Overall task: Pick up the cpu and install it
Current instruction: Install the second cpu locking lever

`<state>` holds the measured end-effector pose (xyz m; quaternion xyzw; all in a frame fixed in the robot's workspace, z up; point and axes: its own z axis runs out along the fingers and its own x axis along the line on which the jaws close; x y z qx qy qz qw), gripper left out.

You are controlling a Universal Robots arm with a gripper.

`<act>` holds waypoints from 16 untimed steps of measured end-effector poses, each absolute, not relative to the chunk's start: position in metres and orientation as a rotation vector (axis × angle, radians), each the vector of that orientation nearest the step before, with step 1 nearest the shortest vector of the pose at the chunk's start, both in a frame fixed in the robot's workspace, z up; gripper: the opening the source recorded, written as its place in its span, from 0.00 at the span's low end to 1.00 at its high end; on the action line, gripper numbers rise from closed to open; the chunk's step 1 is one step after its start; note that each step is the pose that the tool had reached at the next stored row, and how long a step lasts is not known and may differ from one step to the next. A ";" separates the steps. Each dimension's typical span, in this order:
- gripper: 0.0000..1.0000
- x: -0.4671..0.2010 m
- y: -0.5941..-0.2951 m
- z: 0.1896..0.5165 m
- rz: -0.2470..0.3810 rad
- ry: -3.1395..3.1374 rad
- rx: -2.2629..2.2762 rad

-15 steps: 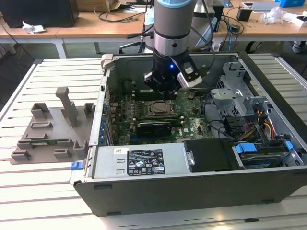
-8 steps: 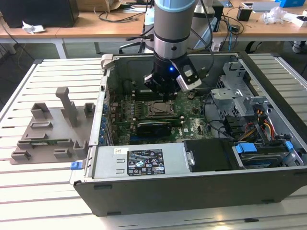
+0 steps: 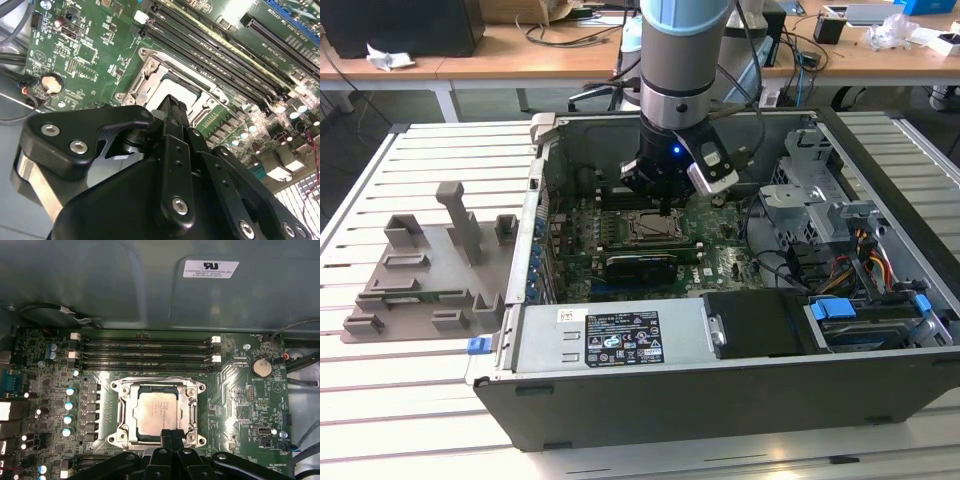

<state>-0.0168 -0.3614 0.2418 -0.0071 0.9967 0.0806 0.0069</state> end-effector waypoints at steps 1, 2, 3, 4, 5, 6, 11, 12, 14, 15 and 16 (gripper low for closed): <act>0.11 -0.017 -0.361 0.239 0.252 3.118 -0.022; 0.11 -0.017 -0.361 0.237 0.252 3.118 -0.022; 0.11 -0.017 -0.361 0.235 0.252 3.118 -0.022; 0.11 -0.017 -0.361 0.233 0.252 3.118 -0.022; 0.11 -0.017 -0.361 0.232 0.252 3.118 -0.022; 0.11 -0.017 -0.361 0.232 0.252 3.118 -0.023; 0.11 -0.017 -0.364 0.228 0.252 3.118 -0.022; 0.11 -0.016 -0.364 0.227 0.252 3.118 -0.022; 0.11 -0.011 -0.364 0.225 0.252 3.119 -0.022; 0.11 -0.010 -0.364 0.224 0.252 3.119 -0.022; 0.11 -0.010 -0.365 0.223 0.252 3.119 -0.022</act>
